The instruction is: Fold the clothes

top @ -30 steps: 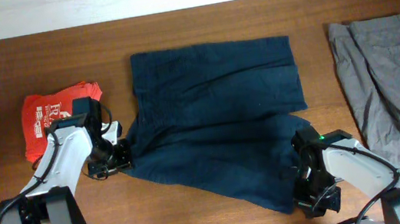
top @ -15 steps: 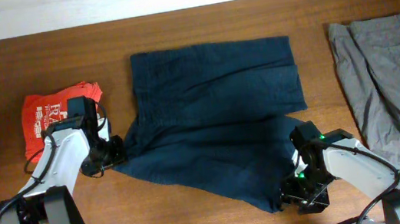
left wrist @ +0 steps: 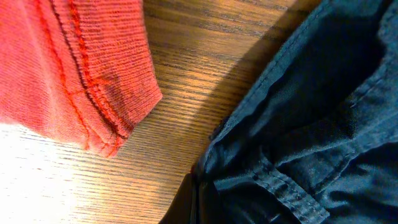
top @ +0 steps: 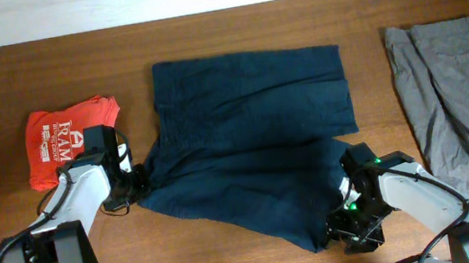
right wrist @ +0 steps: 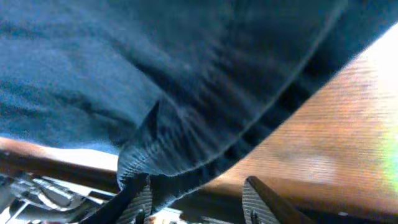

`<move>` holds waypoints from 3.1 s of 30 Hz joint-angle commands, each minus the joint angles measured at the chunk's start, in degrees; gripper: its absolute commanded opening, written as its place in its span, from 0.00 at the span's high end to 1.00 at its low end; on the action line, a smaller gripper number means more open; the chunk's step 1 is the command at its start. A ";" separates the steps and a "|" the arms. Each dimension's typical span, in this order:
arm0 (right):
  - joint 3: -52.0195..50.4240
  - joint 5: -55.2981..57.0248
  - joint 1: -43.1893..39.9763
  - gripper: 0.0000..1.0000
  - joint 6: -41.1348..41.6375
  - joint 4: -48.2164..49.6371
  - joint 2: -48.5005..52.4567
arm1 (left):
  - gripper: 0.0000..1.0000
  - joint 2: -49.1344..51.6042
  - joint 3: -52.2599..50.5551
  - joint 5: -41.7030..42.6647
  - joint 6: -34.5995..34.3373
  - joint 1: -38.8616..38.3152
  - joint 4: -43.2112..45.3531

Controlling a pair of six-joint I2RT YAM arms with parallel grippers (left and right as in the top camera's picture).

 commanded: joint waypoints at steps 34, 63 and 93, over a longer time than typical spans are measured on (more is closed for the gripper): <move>-6.54 -2.60 0.37 0.70 9.25 8.09 -1.31 | 1.00 0.42 -2.03 -0.66 -0.33 0.35 -0.11; 18.62 26.69 -10.88 0.96 10.95 -14.53 -4.59 | 1.00 0.39 -2.03 -2.10 -1.68 5.92 -4.48; 45.42 17.11 -13.53 0.96 -0.79 -28.65 -17.27 | 0.99 -40.37 15.80 12.70 0.76 6.38 -30.69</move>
